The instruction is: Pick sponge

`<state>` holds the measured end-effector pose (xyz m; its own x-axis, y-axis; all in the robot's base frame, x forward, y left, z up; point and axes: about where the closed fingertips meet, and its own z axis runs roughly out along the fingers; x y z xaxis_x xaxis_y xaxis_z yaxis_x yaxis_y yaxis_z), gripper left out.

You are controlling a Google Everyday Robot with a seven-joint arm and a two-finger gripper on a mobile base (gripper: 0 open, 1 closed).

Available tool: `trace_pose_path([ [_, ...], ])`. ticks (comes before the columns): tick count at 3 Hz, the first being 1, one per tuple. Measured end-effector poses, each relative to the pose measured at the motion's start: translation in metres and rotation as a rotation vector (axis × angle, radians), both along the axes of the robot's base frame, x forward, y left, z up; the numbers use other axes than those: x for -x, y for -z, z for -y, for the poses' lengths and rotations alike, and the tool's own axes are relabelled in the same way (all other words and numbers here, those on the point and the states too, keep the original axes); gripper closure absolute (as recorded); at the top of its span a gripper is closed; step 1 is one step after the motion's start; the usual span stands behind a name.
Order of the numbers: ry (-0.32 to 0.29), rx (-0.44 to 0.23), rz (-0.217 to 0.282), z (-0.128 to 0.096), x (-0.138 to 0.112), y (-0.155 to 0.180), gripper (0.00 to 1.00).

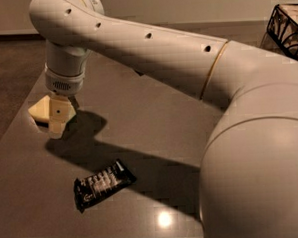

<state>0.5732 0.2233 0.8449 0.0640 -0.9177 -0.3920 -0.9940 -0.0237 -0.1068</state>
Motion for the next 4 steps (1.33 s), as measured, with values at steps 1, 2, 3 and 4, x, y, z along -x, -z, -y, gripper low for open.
trace_pose_path([
  [1,-0.008,0.023,-0.008,-0.003,-0.009,0.009,0.17],
  [2,-0.006,0.026,-0.024,0.001,-0.016,0.012,0.39],
  [3,0.003,0.004,-0.031,0.012,-0.02,0.001,0.64],
  [4,0.023,-0.051,-0.021,0.041,-0.014,-0.037,0.95],
])
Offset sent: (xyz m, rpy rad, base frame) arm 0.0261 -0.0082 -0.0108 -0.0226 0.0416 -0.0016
